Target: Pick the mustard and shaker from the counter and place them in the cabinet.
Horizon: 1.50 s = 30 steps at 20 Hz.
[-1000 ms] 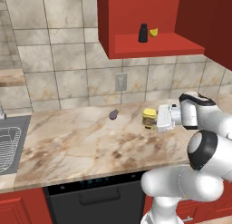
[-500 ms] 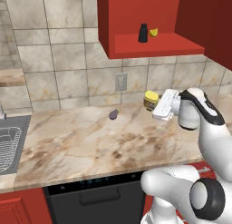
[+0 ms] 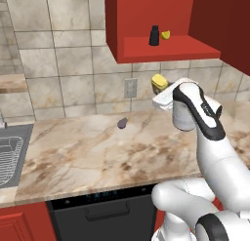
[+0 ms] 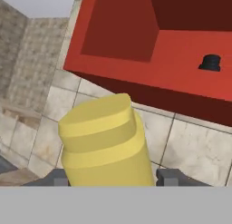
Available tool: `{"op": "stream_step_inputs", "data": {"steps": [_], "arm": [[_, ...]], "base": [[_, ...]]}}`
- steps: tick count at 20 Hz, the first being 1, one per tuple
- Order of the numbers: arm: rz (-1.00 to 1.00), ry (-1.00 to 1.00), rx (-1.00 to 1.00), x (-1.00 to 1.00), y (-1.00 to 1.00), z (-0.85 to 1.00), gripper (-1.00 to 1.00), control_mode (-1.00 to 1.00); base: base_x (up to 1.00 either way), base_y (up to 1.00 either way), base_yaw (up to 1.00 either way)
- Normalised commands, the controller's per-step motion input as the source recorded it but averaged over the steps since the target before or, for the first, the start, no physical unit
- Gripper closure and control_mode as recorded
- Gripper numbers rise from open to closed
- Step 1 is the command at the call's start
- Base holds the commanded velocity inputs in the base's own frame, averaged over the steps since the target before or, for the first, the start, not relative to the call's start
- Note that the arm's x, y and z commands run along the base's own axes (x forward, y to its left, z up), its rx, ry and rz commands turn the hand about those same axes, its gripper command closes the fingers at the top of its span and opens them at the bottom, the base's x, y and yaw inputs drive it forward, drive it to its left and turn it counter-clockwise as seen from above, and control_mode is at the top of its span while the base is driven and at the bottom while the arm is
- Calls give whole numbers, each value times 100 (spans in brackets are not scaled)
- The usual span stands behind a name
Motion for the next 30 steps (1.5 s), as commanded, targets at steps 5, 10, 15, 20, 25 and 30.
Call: {"op": "stream_step_inputs", "data": {"steps": [5, 10, 15, 20, 25, 30], "arm": [[-19, 13, 7, 0, -7, 100, 100, -100], [-13, 14, 8, 0, -3, 100, 100, -100], [-10, 14, 10, -2, 0, 100, 100, -100], [-4, 14, 14, -26, 0, 100, 100, -100], [0, 9, 19, -60, 4, 70, 100, -100], [0, -4, 5, -12, 2, 6, 100, -100]], "base": [[0, 0, 0], [0, 0, 0], [0, 0, 0], [0, 0, 0], [0, 0, 0], [0, 0, 0]]}}
